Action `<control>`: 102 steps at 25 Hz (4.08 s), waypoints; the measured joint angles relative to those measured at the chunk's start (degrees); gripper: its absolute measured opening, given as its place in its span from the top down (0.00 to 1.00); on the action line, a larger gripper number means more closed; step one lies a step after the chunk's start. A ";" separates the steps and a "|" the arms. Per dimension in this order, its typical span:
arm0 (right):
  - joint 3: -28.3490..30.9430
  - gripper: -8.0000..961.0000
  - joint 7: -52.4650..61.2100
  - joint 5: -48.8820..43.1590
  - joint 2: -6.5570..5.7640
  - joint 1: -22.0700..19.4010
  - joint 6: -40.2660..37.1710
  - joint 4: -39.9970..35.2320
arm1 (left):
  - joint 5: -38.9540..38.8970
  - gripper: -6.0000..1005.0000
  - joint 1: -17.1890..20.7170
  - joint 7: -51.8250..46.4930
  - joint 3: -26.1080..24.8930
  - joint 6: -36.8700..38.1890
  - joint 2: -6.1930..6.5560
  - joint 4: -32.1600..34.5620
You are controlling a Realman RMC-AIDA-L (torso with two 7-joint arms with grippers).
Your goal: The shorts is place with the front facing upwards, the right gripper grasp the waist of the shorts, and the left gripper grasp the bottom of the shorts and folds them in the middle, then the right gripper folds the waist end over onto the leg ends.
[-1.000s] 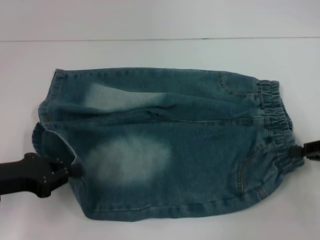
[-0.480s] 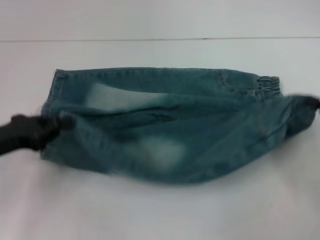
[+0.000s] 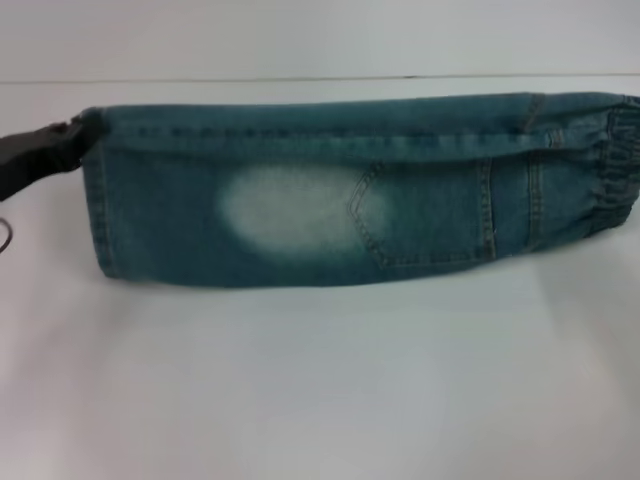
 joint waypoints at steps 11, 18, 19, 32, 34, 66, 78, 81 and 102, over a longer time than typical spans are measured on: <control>-1.80 0.96 -2.63 2.45 1.07 3.92 10.57 0.13 | 0.16 0.95 -5.16 0.05 7.26 -13.76 1.20 -5.33; -2.12 0.81 -11.41 3.04 2.76 6.58 17.27 0.05 | -0.25 0.95 -6.53 0.78 14.20 -23.37 -0.14 -5.98; -2.25 0.77 -13.11 2.96 2.91 7.08 18.60 0.01 | -0.29 0.94 -6.81 0.78 14.64 -24.35 -0.19 -6.21; -5.08 0.44 -25.33 3.11 3.62 1.25 13.70 -4.96 | -4.80 0.51 -5.08 0.35 15.11 -19.33 -0.47 -3.21; -4.99 0.37 -26.48 3.13 3.97 0.19 12.41 -5.21 | -6.76 0.47 -3.98 0.82 15.17 -15.99 -0.53 -3.06; -20.03 0.27 -21.19 2.56 5.22 -0.60 16.67 -5.11 | -13.36 0.38 -0.88 7.40 20.46 -7.08 -0.94 -6.49; -20.37 0.76 -18.23 3.13 5.71 -3.50 7.56 -10.52 | -34.21 0.40 -2.04 32.28 30.76 -2.42 -1.04 -19.21; -20.33 0.83 -16.89 3.13 6.06 -4.40 5.23 -12.12 | -49.13 0.49 -5.85 50.17 31.99 1.34 -1.04 -33.29; -21.26 0.91 1.52 1.29 7.27 -6.65 -15.78 -30.71 | -39.16 0.99 -17.49 91.96 2.69 -9.95 -1.03 -59.45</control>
